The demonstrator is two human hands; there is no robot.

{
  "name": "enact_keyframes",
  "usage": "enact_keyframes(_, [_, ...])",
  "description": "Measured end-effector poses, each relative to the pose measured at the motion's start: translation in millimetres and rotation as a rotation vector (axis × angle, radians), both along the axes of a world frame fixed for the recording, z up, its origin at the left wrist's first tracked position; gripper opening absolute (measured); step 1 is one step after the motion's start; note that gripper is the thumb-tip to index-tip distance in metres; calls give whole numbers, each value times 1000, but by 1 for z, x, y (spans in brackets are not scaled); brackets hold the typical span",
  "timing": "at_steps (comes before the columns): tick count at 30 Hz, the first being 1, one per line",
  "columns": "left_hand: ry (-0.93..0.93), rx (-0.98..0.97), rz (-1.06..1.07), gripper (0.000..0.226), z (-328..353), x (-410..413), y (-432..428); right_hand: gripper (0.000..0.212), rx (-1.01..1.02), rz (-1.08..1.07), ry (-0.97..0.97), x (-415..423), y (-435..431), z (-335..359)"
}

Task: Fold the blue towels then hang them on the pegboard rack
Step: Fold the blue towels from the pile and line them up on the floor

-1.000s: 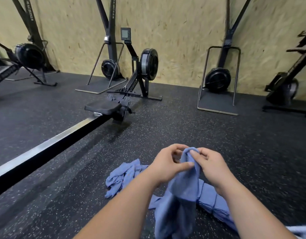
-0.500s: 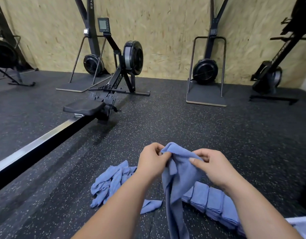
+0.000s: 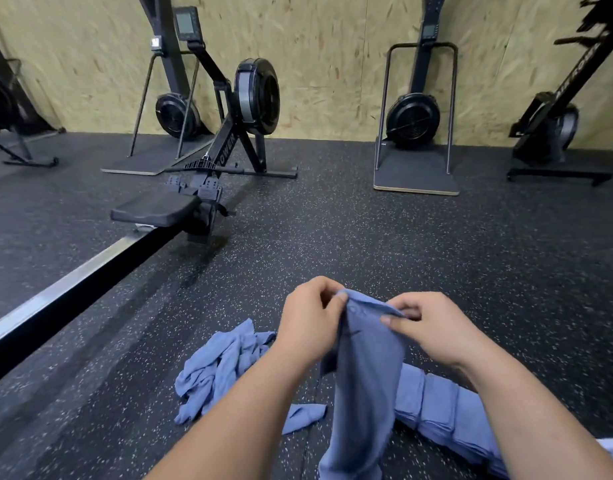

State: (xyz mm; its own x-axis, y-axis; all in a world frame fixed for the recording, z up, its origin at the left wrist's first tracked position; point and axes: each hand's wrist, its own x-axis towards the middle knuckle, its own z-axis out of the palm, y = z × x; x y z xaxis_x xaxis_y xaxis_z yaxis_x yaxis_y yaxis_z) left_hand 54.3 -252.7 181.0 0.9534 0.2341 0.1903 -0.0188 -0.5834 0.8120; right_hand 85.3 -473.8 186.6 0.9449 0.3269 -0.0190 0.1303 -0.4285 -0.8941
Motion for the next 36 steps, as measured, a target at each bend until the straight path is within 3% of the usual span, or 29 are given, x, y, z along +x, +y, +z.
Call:
enact_keyframes(3, [76,29,75,11,-4,8,7,15,73,-51,-23,10,-2,-6])
enact_keyframes(6, [73,-43,-81,8,-10,9,7,25,26,-3,-102,16,4,-8])
enact_keyframes(9, [16,-147,-260,29,-9,6,2,20,-48,43,-145,20,12,-13])
enact_keyframes(11, [-8,-147,-276,23,-6,4,-1,16,-113,66,-176,20,16,-15])
enact_keyframes(14, [-31,-39,-225,4,-5,3,5,10,-165,106,-215,19,17,-16])
enact_keyframes(18, [-41,154,-157,13,-4,1,15,5,-170,166,-168,19,14,-17])
enact_keyframes(23, [-89,219,37,12,-2,0,37,11,-176,139,-149,21,4,-16])
enact_keyframes(32, [-146,67,469,11,10,4,84,13,-280,45,-160,30,-23,-9])
enact_keyframes(36, [-65,9,258,4,11,4,74,12,-216,63,-217,28,-12,-2])
